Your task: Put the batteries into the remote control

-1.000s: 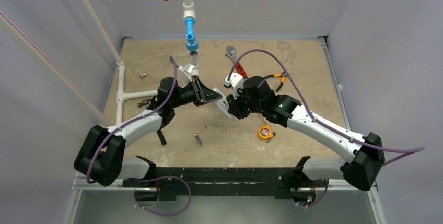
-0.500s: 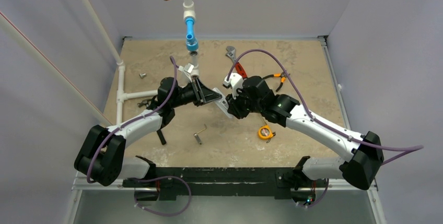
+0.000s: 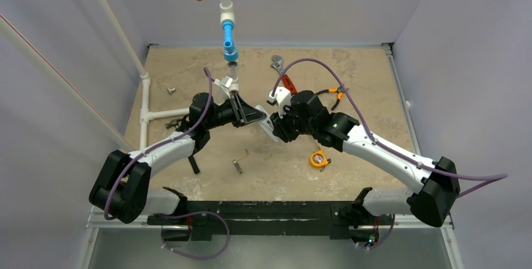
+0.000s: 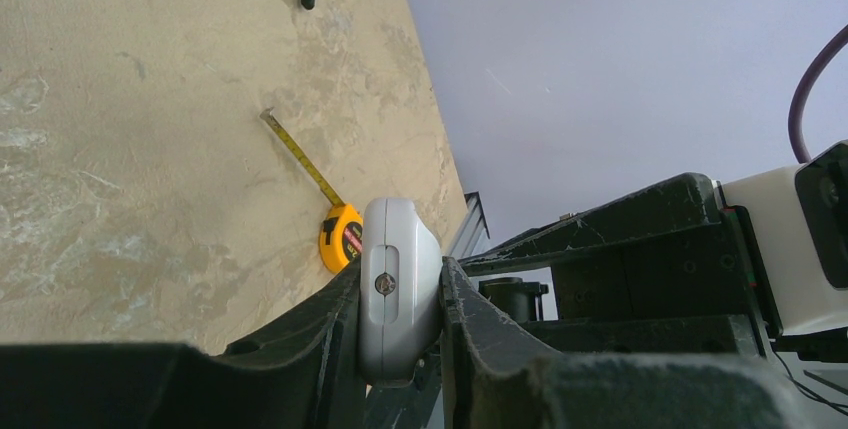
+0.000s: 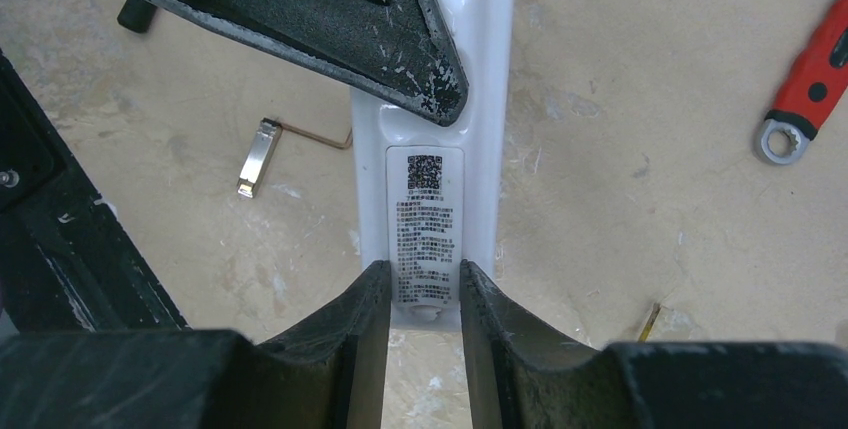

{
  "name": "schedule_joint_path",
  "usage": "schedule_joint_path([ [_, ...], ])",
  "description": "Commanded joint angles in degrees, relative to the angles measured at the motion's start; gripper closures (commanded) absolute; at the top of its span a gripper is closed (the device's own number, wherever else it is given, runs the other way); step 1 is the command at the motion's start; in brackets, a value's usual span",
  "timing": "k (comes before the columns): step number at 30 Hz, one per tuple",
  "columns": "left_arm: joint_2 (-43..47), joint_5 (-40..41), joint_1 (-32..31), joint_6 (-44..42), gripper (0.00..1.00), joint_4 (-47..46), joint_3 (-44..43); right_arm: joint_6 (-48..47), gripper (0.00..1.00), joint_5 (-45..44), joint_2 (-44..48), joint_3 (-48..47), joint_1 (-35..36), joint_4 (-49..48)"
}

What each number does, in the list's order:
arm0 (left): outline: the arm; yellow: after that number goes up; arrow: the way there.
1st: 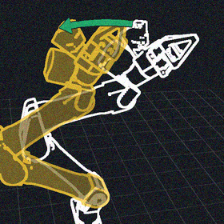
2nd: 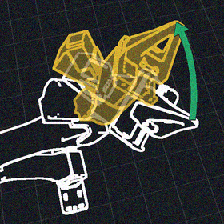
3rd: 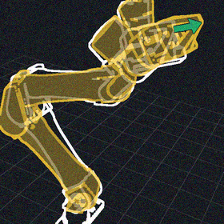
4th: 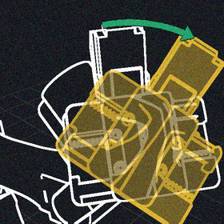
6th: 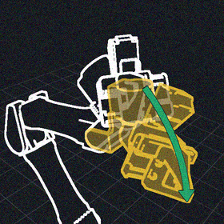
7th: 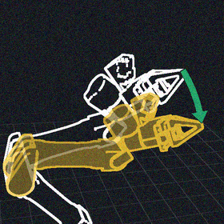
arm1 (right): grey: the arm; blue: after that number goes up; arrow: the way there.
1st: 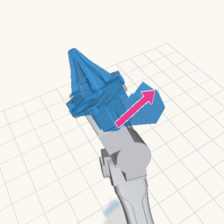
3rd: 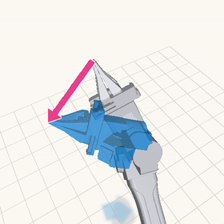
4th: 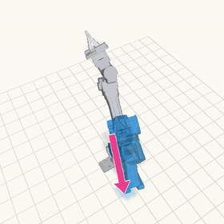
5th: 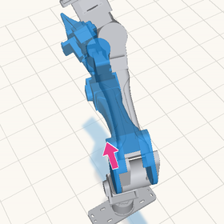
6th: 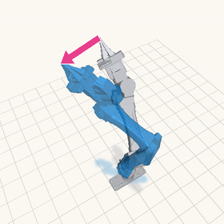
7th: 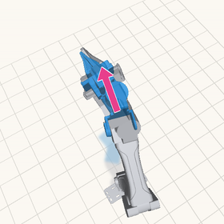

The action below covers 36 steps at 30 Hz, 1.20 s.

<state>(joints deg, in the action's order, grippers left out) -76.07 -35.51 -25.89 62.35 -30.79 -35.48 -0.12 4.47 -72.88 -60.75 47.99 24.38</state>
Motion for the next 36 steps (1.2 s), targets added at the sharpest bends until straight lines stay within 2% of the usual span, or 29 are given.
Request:
schedule_joint_path([
  [1,0.4,-2.2,-0.7,0.1,1.00,-5.2,-1.2,-0.7,0.70,0.4,-0.9,-2.6,0.2,-3.0],
  [12,-0.2,-2.1,-0.8,1.4,1.00,-7.1,0.3,-0.8,0.51,0.0,-0.9,-2.2,0.3,-3.8],
  [18,-0.9,-2.0,-1.0,2.3,1.00,-8.2,0.4,-0.9,0.46,0.0,-0.1,-2.2,0.2,-5.2],
  [24,-1.6,-1.4,-1.0,2.5,1.00,-7.4,0.3,-0.4,0.41,-0.1,4.3,0.0,0.2,-8.4],
  [30,-1.8,-1.6,-1.0,2.7,1.00,-7.7,0.0,5.8,0.34,-4.3,10.6,5.1,-0.2,-14.6],
  [33,-1.2,-1.3,-1.0,2.2,1.00,-7.1,-0.1,10.5,0.33,-4.1,13.1,7.7,-3.6,-17.4],
  [36,-0.4,-1.1,-1.0,1.6,1.00,-6.1,-0.2,19.2,0.33,-0.1,13.9,10.1,-12.3,-18.4],
])
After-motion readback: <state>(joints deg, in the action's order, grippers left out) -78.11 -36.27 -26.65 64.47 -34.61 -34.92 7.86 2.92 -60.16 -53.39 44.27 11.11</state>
